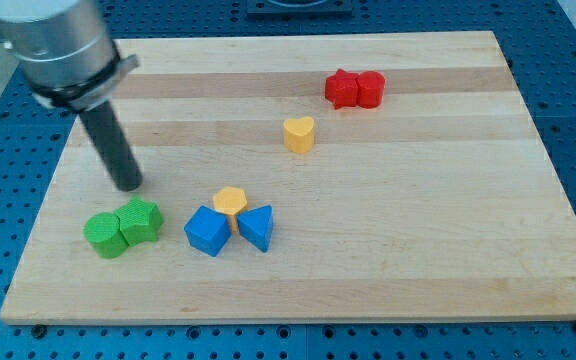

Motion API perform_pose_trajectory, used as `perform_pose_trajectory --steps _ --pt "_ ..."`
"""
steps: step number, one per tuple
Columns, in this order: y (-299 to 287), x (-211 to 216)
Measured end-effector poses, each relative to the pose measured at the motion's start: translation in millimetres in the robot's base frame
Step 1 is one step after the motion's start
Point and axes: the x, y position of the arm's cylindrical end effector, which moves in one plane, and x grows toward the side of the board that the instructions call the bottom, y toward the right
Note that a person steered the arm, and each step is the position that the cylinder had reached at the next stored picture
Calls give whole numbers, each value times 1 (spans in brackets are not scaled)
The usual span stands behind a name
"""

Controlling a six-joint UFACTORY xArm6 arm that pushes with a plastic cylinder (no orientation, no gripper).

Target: Move the green circle into the blue cube

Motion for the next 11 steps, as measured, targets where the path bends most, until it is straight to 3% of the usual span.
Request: perform_pose_trajectory --steps 1,3,8,9,11 --pt "-28 30" --pt "-15 76" --pt "148 70" --pt "165 70" --pt "131 66"
